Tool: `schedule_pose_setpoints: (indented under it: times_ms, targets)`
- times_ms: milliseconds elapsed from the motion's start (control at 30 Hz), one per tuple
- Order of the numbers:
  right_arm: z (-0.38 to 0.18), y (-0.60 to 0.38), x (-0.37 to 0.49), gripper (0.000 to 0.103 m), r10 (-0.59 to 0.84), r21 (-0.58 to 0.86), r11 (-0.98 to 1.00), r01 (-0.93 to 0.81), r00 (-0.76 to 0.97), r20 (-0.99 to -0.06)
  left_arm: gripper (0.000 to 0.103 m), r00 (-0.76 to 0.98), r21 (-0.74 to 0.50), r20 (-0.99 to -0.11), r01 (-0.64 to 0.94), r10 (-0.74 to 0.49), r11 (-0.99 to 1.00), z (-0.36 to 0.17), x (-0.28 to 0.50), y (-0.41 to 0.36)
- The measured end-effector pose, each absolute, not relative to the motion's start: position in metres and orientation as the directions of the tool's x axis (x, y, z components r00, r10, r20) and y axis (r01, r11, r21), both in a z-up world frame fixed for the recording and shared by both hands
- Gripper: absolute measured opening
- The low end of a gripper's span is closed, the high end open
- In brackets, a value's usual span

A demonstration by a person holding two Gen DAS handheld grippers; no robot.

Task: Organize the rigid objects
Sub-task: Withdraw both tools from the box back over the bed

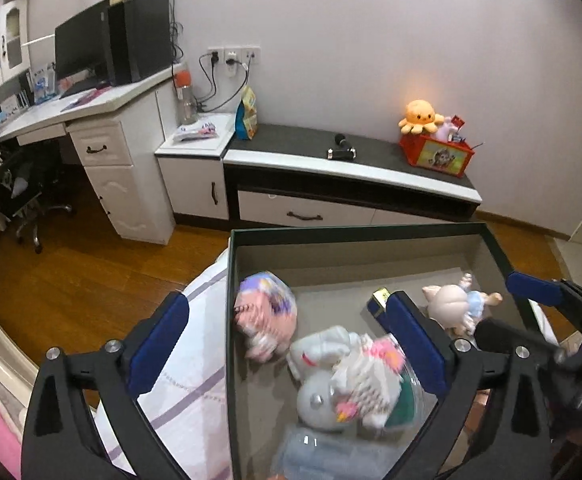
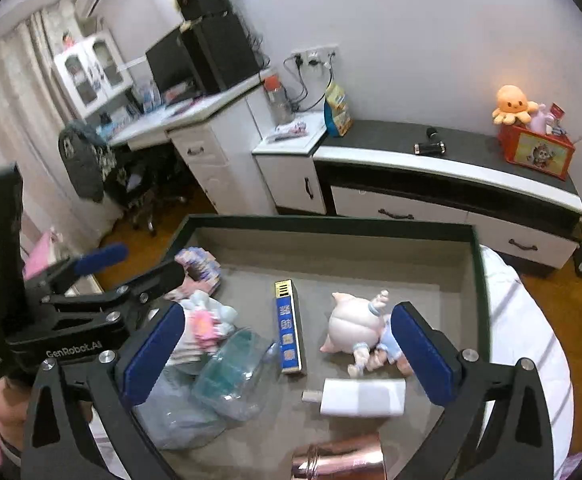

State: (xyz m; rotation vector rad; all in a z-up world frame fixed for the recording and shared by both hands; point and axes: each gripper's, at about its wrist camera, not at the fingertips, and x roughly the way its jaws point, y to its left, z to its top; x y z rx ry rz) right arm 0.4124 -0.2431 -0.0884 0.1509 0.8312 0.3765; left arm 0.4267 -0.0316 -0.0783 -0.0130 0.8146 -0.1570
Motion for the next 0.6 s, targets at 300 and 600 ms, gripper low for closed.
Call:
schedule_pose_setpoints:
  times_ms: [300, 600]
  targets:
    - [-0.043, -0.272, 0.334, 0.103, 0.319, 0.295, 0.94, -0.171, 0.748, -0.582, 0.103, 0.797, -0.086, -0.58, 0.149, -0.171, 0.985, -0.022, 0.322, -0.015]
    - [-0.001, -0.27, 0.213, 0.103, 0.278, 0.251, 0.951, -0.177, 0.847, -0.453, 0.103, 0.882, -0.055, -0.452, 0.12, -0.132, 0.991, 0.012, 0.192, 0.0]
